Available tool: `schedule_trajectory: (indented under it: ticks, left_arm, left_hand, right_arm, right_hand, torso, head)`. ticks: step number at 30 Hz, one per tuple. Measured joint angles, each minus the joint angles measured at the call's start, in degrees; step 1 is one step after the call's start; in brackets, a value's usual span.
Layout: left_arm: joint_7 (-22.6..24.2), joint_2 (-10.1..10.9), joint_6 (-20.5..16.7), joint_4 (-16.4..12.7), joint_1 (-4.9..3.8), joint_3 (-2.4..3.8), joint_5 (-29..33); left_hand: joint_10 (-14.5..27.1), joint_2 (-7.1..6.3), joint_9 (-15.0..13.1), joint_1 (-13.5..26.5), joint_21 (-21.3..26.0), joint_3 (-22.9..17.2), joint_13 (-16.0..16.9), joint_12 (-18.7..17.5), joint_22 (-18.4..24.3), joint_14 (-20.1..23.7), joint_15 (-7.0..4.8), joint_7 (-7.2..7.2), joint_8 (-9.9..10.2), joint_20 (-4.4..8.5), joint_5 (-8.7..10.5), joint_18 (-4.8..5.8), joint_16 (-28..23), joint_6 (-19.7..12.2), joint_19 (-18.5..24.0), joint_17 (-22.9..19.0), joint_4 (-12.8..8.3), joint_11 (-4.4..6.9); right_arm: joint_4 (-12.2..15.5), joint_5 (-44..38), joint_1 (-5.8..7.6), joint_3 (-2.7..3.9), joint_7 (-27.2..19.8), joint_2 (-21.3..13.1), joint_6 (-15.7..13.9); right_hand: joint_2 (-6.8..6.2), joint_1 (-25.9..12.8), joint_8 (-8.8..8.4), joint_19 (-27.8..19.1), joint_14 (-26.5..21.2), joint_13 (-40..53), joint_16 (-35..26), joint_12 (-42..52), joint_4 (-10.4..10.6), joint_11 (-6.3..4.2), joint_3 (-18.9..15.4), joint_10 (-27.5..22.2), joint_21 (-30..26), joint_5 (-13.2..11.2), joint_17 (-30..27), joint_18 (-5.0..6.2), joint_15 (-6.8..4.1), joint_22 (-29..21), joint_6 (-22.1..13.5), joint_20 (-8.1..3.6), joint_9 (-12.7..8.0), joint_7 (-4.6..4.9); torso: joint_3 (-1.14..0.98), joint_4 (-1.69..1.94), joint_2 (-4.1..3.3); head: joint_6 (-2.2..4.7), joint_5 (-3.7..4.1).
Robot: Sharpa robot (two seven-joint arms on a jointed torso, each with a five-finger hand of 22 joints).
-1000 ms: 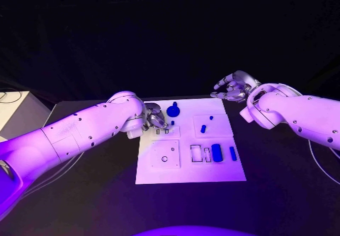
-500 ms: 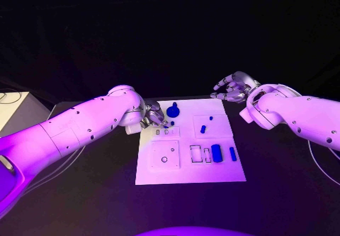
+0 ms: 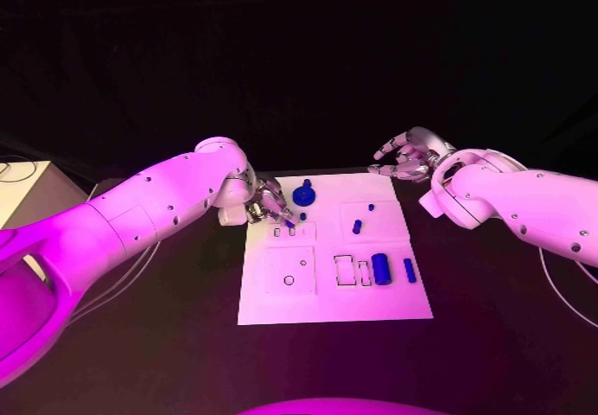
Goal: Assemble the parts on the task board
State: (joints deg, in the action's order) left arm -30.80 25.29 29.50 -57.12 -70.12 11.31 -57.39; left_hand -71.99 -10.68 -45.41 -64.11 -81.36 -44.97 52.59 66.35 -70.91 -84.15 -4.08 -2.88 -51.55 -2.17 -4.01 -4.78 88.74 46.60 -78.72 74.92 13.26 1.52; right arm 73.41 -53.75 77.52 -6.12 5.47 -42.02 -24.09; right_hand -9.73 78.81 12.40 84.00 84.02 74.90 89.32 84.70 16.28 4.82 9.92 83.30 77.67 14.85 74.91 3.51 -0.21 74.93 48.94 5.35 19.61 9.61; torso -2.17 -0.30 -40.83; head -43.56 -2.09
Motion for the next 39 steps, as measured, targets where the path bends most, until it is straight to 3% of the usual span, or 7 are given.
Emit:
schedule_trajectory:
  ticks: [6,19,29,39]
  left_arm:
    - [-0.23,-1.53,2.21,2.38,-0.84,-0.74,0.97]
    - [-0.5,-3.5,3.82,4.79,-1.45,-2.41,1.51]
    - [-0.6,-4.5,4.06,5.79,-1.54,-2.91,1.1]
    - [-0.62,-4.62,4.01,6.04,-1.73,-3.01,-0.23]
  left_hand:
    - [0.0,0.0,0.01,0.0,0.0,0.0,0.0,0.0,0.0,0.0,0.0,-0.01,0.0,0.0,0.01,-0.01,0.0,0.0,0.0,0.0,0.0,0.0]
    - [0.0,0.0,-0.06,0.0,0.0,0.0,0.01,0.0,0.0,0.0,0.0,-0.02,0.22,0.0,0.04,0.0,0.22,-0.01,0.0,0.0,0.0,0.0]
    - [0.0,0.17,-0.06,-0.17,0.0,0.16,0.07,0.0,-0.06,0.0,0.0,-0.12,0.22,0.0,-0.19,-0.01,0.22,-0.1,0.0,0.0,-0.16,0.0]
    - [0.0,0.24,-0.05,-0.24,0.0,0.16,0.07,0.0,-0.06,0.0,0.0,-0.22,0.22,0.0,-0.2,0.0,0.22,-0.2,0.0,0.0,-0.16,0.0]
  right_arm:
    - [-0.01,0.0,-0.01,-0.01,0.0,0.17,0.0]
    - [-0.03,0.01,-0.01,0.0,-0.02,0.34,0.0]
    - [-0.07,0.01,-0.01,0.0,-0.02,0.41,0.0]
    - [-0.17,0.01,-0.02,0.0,-0.02,0.5,0.0]
  right_hand:
    - [0.0,0.0,0.0,0.0,0.0,0.0,0.0,0.0,0.0,0.0,0.0,0.0,0.0,0.0,0.0,0.0,0.0,-0.01,0.0,0.0,0.0,0.0]
    - [0.0,0.0,0.0,0.0,0.0,0.0,0.0,0.0,0.0,0.0,0.0,0.0,0.0,0.0,0.0,0.0,0.0,-0.01,0.0,0.0,0.0,0.0]
    - [0.0,0.0,0.0,0.0,0.0,0.0,0.0,0.0,0.0,0.0,0.0,0.0,0.0,0.0,0.0,0.0,0.0,-0.02,0.0,0.0,0.01,0.0]
    - [0.0,0.0,0.0,0.0,0.0,0.0,0.0,0.0,0.0,0.0,0.0,0.0,0.0,0.0,0.0,0.0,0.0,-0.03,0.0,0.0,0.01,0.0]
  torso:
    - [0.05,0.14,0.03]
    - [0.13,0.19,0.15]
    - [0.12,0.15,0.13]
    - [0.13,0.19,0.09]
  head:
    - [-0.18,0.05]
    - [-0.49,-0.14]
    - [-0.54,-0.23]
    - [-0.85,-0.18]
